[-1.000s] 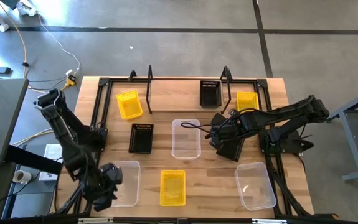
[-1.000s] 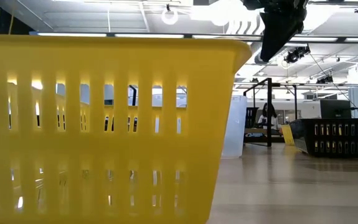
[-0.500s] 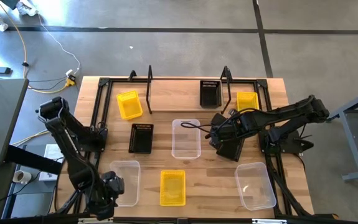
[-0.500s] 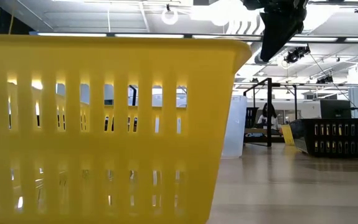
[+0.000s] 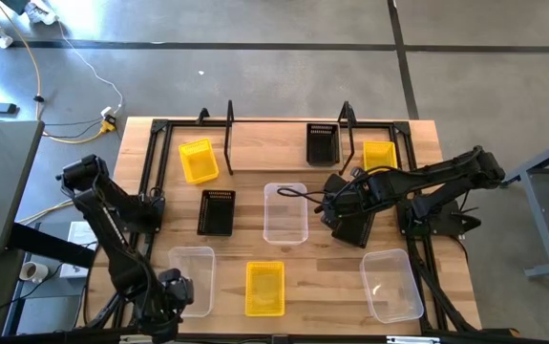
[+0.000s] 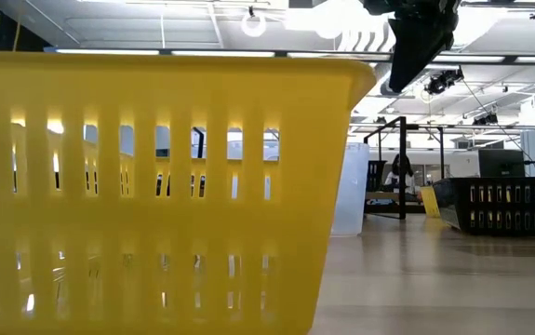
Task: Stack baskets on shelf by color
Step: Put the bottom left transparent bin on the shelf
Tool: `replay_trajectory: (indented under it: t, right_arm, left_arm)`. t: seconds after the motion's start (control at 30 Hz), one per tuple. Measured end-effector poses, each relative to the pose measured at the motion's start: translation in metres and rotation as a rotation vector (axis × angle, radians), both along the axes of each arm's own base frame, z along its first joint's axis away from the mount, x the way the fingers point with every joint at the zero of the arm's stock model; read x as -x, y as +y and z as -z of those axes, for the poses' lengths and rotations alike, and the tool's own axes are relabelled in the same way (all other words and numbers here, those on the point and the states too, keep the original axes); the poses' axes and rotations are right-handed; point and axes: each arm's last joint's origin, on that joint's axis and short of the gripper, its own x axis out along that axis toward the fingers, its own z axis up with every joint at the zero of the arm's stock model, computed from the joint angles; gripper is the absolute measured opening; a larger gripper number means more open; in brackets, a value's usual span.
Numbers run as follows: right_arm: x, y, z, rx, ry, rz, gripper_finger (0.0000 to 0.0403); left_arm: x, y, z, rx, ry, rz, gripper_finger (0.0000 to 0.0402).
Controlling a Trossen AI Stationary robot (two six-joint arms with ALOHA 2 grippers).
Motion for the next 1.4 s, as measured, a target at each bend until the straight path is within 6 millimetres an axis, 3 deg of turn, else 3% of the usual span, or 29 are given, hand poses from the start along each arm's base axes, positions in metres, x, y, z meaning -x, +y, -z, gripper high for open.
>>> replay_trajectory:
  t: [0.6, 0.73, 1.07, 1.4]
  right_arm:
    - [0.000, -0.001, 0.000, 0.024, -0.005, 0.008, 0.0067]
    - [0.000, -0.001, 0.000, 0.025, -0.005, 0.008, 0.0067]
    - [0.000, -0.001, 0.000, 0.026, -0.005, 0.009, 0.0067]
    - [-0.003, 0.000, -0.001, 0.018, -0.035, 0.012, 0.0067]
  left_arm:
    - [-0.007, -0.013, 0.045, -0.110, 0.089, 0.009, 0.0164]
    - [-0.007, -0.013, 0.049, -0.118, 0.105, -0.005, 0.0145]
    - [-0.019, -0.026, 0.024, -0.049, 0.049, 0.007, 0.0010]
    - [-0.030, -0.040, -0.019, -0.011, -0.013, 0.048, 0.0004]
